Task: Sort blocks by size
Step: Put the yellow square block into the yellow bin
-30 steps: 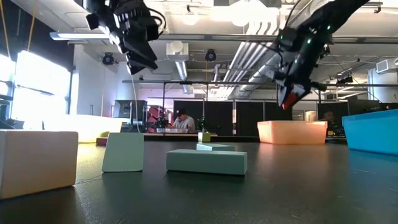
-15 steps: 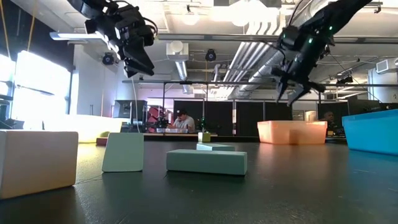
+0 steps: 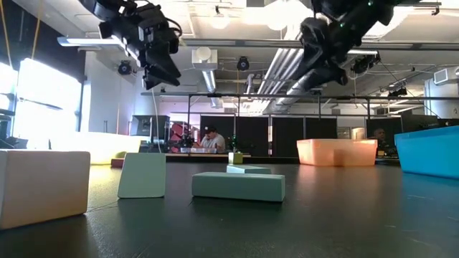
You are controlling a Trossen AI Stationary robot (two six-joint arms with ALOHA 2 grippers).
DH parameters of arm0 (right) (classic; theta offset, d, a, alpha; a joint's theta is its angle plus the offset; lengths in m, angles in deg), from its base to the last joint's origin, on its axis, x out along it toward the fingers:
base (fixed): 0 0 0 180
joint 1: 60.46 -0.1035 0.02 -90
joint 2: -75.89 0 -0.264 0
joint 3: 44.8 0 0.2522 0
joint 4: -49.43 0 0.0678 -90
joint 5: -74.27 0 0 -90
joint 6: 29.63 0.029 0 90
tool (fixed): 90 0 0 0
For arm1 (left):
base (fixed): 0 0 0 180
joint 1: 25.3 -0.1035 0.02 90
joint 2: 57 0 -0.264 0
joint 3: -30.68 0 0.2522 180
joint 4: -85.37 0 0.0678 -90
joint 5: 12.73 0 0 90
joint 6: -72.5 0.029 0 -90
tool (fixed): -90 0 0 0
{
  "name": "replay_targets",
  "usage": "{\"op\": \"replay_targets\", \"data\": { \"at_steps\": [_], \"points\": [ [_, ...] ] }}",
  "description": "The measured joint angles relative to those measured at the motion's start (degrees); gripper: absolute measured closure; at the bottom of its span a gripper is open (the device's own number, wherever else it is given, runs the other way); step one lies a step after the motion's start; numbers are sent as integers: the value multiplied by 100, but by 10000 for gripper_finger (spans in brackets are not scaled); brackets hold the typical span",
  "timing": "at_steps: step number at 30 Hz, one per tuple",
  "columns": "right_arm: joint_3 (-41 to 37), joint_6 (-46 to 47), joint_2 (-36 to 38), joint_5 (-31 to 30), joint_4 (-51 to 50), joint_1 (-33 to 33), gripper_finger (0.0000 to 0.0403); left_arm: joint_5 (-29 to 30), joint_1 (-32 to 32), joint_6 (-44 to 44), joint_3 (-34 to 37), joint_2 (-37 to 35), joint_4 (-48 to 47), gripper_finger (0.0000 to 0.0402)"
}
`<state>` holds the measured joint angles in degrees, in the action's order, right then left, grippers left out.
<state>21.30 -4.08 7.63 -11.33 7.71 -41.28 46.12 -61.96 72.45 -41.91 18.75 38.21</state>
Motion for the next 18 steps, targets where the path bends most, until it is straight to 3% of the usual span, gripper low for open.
{"op": "replay_targets", "data": {
  "at_steps": [7, 12, 18],
  "points": [
    [0, 381, -251, -95, 450, -409, 222, 103, 529, -684, -4, 43, 617, 296],
    [0, -78, -696, -81, 311, -634, 222, 755, 1026, -1775, -4, 42, 755, 296],
    [0, -50, -1110, 920, -100, -1015, 218, 1757, 1838, -2682, -4, 69, 757, 296]
  ]
}}
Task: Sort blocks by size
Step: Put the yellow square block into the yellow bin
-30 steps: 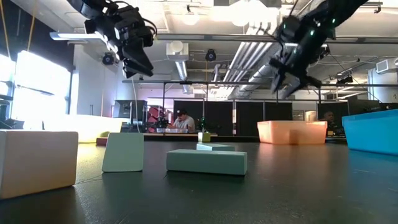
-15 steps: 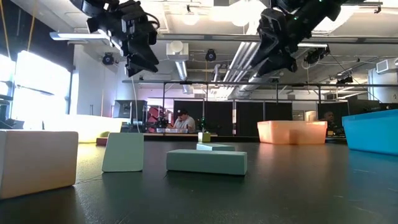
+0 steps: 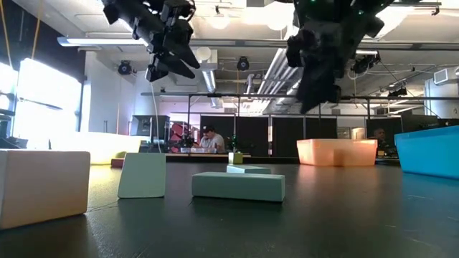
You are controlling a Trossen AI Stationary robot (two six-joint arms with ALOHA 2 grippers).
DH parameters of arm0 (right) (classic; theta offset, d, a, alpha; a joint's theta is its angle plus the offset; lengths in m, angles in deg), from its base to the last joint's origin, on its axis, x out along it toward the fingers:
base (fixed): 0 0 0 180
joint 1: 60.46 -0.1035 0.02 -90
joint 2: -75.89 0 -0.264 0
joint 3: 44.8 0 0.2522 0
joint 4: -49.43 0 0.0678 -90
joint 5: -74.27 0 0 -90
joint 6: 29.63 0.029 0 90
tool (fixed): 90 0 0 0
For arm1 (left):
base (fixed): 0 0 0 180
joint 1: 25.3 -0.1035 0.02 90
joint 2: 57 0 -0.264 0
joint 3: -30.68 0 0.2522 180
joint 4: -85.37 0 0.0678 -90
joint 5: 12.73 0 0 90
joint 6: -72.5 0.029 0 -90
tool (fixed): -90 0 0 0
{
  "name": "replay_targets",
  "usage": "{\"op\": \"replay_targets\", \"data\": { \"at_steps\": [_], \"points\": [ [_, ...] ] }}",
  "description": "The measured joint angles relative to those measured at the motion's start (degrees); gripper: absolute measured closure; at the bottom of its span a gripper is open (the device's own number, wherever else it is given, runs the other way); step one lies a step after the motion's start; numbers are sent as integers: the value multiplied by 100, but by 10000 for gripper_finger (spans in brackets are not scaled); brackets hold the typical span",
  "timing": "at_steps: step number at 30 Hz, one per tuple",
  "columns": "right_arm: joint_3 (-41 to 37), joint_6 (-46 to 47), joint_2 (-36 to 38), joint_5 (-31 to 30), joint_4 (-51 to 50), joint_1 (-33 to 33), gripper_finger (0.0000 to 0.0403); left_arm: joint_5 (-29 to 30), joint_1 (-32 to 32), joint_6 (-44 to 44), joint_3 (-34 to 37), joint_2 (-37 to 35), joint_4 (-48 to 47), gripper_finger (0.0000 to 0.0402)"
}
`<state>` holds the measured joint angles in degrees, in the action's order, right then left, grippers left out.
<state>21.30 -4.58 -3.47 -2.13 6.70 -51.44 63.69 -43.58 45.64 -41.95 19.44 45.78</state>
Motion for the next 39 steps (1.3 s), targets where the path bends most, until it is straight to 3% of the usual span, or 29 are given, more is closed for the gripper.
{"op": "replay_targets", "data": {
  "at_steps": [7, 17, 23, 29, 35, 37, 39],
  "points": [
    [2, 1988, -89, -279, -1167, -865, 217, 528, 782, 279, 0, 14, -37, 296],
    [2, 4610, -85, -555, -1036, -2040, 217, 570, 1178, 1273, 215, 16, -629, 296],
    [2, 5052, -85, -254, -538, -3022, 217, 533, 1197, 1496, 386, 14, -750, 296],
    [2, 6649, -85, -161, -521, -4031, 218, 532, 1210, 1594, 387, 12, -563, 296],
    [2, 7876, -99, -933, -654, -5104, 218, 377, 1208, 1655, 387, 12, -553, 296],
    [2, 7896, -108, -1184, -586, -5394, 218, 286, 1208, 1649, 387, 12, -546, 296],
    [2, 7357, -129, -1189, -371, -5609, 218, 225, 1208, 1649, 387, 12, -496, 296]
  ]
}}
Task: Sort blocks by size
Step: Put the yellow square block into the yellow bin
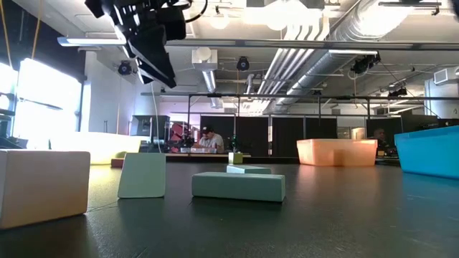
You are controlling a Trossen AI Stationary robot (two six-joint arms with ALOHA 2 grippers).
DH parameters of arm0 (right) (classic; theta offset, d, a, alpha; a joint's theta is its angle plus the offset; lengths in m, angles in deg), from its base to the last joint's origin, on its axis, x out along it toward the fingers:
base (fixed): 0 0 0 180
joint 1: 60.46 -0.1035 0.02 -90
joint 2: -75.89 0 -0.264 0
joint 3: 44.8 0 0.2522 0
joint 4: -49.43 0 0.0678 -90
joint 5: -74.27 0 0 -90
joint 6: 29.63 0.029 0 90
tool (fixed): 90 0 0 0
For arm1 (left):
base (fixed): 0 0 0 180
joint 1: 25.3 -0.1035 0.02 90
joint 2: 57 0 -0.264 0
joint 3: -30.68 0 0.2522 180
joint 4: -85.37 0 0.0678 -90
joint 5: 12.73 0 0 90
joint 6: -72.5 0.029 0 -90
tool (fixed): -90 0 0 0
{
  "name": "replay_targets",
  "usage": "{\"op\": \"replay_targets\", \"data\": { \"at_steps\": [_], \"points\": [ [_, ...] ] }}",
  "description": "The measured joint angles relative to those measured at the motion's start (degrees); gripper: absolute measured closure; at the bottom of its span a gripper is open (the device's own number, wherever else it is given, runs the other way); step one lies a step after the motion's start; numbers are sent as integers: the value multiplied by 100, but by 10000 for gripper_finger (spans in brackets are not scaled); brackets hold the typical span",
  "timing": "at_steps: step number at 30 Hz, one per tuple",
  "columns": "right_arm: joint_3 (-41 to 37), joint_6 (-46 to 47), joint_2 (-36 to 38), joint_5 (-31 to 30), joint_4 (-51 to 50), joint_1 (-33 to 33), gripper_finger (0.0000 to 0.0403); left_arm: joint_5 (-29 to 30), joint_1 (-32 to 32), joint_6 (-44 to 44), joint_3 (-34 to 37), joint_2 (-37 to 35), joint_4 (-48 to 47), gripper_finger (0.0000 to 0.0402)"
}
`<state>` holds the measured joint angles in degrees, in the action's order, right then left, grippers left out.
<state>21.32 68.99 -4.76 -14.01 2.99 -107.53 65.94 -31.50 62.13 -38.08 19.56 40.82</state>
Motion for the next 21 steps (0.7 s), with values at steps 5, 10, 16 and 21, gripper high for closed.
{"op": "replay_targets", "data": {
  "at_steps": [5, 10, 16, 21],
  "points": [
    [7, -2915, -100, 481, 1455, -250, 218, -7, 0, 0, 0, 0, 81, 296],
    [-2, -3801, -307, 830, 1351, -29, 218, -3, 26, -152, -2, 0, 87, 296],
    [-2, -4017, -478, 835, 1429, 525, 218, 4, 42, -269, -2, 0, 107, 296],
    [114, -4719, -482, 823, 1300, 1163, 218, 8, 58, -428, -2, 0, 109, 296]
  ]
}}
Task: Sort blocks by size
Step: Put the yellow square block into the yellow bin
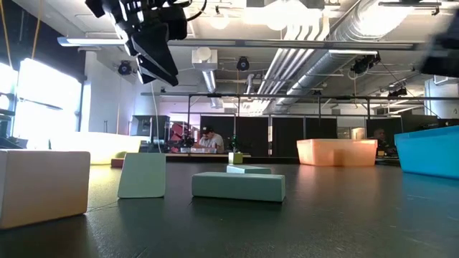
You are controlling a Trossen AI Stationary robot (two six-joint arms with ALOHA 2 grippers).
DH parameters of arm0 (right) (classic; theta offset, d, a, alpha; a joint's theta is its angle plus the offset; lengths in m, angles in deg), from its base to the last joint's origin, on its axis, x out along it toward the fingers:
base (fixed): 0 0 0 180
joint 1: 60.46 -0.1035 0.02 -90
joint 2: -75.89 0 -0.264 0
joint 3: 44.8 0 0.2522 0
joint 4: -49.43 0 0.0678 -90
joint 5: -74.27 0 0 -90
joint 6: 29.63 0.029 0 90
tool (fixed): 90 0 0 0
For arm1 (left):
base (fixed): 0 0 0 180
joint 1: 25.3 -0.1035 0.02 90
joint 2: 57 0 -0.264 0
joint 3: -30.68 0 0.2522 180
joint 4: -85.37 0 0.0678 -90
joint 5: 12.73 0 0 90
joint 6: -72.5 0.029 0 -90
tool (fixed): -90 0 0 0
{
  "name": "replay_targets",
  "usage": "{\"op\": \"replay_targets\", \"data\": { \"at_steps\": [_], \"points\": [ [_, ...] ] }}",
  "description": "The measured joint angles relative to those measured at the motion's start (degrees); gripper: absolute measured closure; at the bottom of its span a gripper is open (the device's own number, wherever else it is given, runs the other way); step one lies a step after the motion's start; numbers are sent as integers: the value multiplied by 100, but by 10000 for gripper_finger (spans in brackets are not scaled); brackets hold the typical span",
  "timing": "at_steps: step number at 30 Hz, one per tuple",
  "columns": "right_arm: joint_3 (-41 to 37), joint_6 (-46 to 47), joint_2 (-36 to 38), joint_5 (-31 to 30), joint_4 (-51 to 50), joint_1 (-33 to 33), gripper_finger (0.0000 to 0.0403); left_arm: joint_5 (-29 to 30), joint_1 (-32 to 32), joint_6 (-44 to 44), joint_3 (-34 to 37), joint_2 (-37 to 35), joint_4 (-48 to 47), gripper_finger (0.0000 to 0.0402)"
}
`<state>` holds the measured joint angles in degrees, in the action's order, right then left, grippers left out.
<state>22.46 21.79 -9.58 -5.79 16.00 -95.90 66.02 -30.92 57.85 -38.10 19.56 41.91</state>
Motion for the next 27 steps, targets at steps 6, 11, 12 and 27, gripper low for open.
{"op": "replay_targets", "data": {
  "at_steps": [6, 11, 12, 27],
  "points": [
    [220, -497, -7, -176, -1344, 400, 209, 0, 64, -125, -2, 0, -2, 296],
    [231, -505, 0, 88, -1872, 550, 164, 10, 201, -168, -2, 0, -2, 296],
    [231, -531, 0, 83, -1848, 545, 152, 15, 219, -168, -2, 0, 0, 296],
    [676, -11, -1498, -985, -2460, -283, 112, 352, 548, -327, -4, 0, 40, 296]
  ]
}}
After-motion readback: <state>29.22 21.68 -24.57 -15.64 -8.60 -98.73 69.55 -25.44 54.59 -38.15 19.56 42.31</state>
